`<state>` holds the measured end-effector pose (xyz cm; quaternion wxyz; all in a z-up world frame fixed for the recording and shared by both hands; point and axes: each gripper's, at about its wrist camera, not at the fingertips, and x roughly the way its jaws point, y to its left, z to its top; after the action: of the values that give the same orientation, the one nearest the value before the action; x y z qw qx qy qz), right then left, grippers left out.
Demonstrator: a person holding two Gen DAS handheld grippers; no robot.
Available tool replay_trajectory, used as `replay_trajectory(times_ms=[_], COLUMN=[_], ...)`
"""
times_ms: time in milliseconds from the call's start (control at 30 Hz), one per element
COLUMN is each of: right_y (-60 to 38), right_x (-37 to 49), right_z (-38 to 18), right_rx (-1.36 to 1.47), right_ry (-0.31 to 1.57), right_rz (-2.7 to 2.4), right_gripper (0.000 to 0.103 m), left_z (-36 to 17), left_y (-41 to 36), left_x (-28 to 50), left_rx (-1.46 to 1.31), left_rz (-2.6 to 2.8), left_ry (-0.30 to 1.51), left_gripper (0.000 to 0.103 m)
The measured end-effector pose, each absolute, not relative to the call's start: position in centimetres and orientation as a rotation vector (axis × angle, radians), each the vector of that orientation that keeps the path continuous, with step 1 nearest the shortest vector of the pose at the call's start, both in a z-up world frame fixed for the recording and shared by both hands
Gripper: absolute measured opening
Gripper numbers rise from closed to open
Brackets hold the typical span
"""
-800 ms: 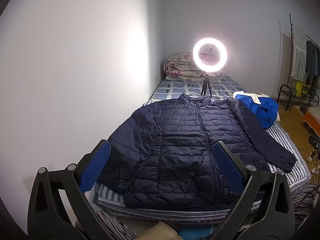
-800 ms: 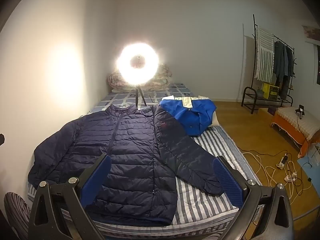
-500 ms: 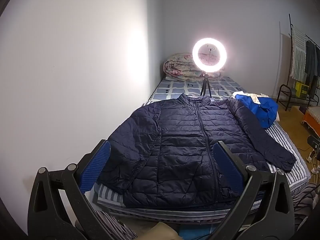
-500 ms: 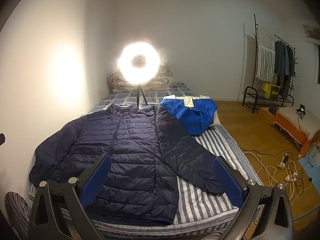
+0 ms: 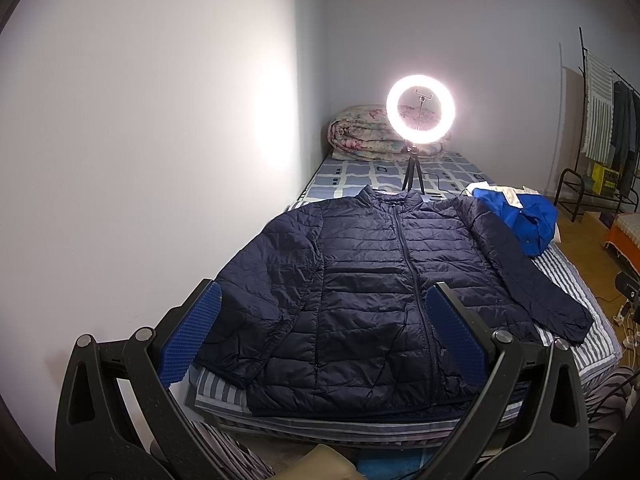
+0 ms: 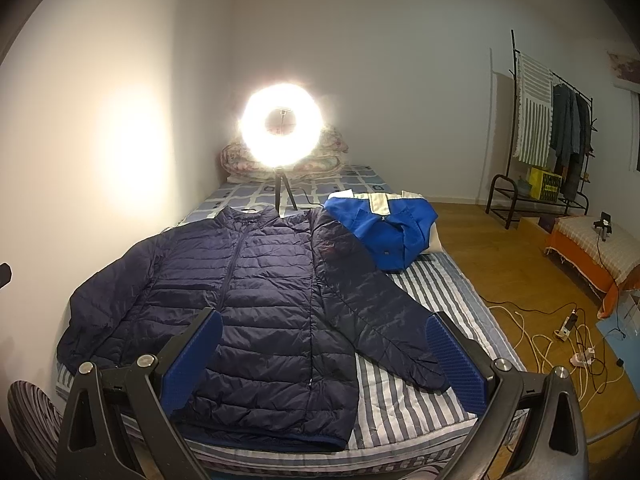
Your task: Fold large clothes
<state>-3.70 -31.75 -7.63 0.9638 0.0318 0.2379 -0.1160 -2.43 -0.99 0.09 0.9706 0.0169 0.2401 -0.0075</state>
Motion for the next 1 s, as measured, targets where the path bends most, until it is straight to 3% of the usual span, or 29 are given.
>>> replay_trajectory(times_ms=[1000], right_y=[-31.3], right_x=[-4.1], right_z=[-6.5], right_rx=[0.108], right_ry=[0.439], right_rz=[-0.187], right_gripper=[0.103], left_z=[0.3], left_y=[-1.0], left_x=[-2.5], left_rx=[0.03], left_rz=[-0.02], left_ry=[0.488], left_gripper=[0.103])
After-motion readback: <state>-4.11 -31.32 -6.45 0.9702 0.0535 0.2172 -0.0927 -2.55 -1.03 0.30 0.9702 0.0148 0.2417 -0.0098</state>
